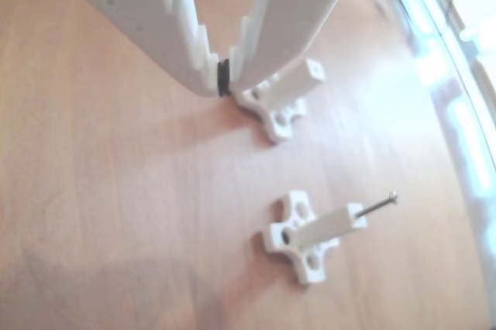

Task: Grab the screw and set it in the hole.

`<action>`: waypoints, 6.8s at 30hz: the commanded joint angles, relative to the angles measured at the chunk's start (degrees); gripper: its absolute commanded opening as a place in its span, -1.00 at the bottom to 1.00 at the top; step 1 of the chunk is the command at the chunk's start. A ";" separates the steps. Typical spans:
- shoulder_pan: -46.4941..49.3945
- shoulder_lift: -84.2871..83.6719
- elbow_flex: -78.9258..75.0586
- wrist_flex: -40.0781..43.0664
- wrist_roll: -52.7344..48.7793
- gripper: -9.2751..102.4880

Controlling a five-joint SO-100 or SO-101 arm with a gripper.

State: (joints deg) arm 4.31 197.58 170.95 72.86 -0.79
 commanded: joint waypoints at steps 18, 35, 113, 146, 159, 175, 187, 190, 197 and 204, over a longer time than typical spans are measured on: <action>0.09 1.05 0.88 2.72 1.14 -0.91; -0.53 1.05 0.88 2.72 0.44 -0.91; 5.10 -86.92 -69.17 -0.97 7.12 -0.73; 3.16 -96.59 -74.09 -2.20 9.32 -0.59; 3.96 -100.46 -77.26 -0.88 9.49 -0.59; 3.60 -104.77 -81.56 2.46 10.46 -0.58; 3.60 -107.31 -82.97 2.64 10.63 -0.58; 3.60 -107.49 -83.06 2.64 10.63 -0.58; 3.60 -108.19 -83.41 2.72 10.63 -0.58; 3.60 -108.98 -83.76 2.72 10.63 -0.59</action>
State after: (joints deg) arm 8.00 87.28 92.11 75.15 9.58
